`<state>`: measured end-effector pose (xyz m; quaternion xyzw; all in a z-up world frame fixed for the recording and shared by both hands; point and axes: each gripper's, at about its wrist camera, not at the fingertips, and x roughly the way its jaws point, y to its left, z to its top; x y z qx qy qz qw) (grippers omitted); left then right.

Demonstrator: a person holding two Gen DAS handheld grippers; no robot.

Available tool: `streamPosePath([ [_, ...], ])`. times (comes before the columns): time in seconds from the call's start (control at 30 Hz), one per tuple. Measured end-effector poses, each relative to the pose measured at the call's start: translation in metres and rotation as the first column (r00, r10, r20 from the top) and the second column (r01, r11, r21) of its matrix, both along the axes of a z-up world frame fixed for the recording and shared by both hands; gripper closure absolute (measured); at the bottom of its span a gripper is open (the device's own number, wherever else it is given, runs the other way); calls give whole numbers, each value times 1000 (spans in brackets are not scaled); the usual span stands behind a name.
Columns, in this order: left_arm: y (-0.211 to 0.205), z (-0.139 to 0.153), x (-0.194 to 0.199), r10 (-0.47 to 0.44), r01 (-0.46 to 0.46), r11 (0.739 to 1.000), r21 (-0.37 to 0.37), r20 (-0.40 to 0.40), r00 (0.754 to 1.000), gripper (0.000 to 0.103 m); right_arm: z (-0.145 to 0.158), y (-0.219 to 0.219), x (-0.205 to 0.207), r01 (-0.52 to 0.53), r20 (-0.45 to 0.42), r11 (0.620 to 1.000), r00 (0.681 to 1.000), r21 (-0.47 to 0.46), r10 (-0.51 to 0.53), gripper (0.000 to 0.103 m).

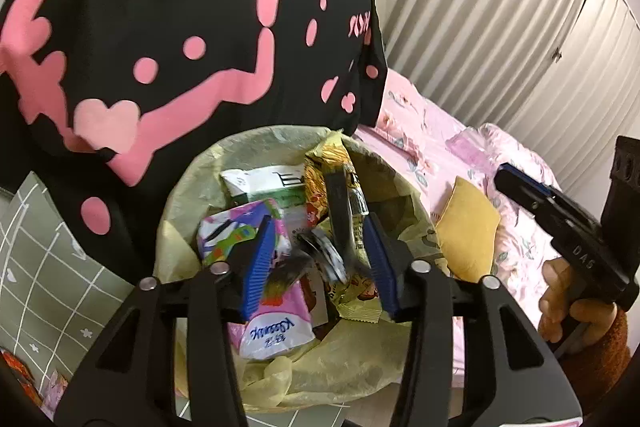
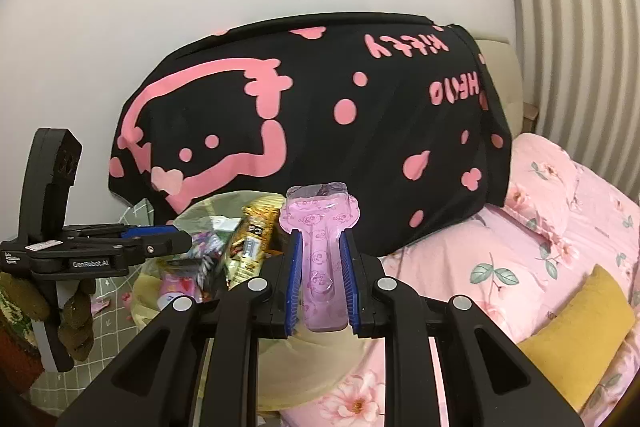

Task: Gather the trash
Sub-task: 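Carry both items over the trash bag and open the left tool while the right tool holds, then lower the pink plastic piece into the trash bag and open the right tool, then move the right tool to the red snack bag on the mat and grasp it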

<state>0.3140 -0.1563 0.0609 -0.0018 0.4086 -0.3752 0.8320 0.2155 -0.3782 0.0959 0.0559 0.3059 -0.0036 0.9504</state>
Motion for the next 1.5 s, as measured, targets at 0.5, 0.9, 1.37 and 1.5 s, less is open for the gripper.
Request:
streamPosePath([
  [0.5, 109, 6, -11, 246, -245, 969, -31, 19, 969, 53, -36, 84, 49, -213, -87, 976, 973, 34, 216, 84],
  [0.9, 187, -13, -28, 410, -410, 912, -8, -18, 912, 53, -89, 95, 72, -191, -251, 982, 950, 7, 186, 83],
  [1.37, 279, -35, -54, 598, -598, 801, 7, -34, 801, 53, -39, 123, 38, -184, -85, 981, 980, -58, 178, 67],
  [1.5, 324, -46, -67, 691, -691, 723, 13, -48, 722, 53, -35, 150, 35, -243, -58, 968, 969, -61, 239, 67],
])
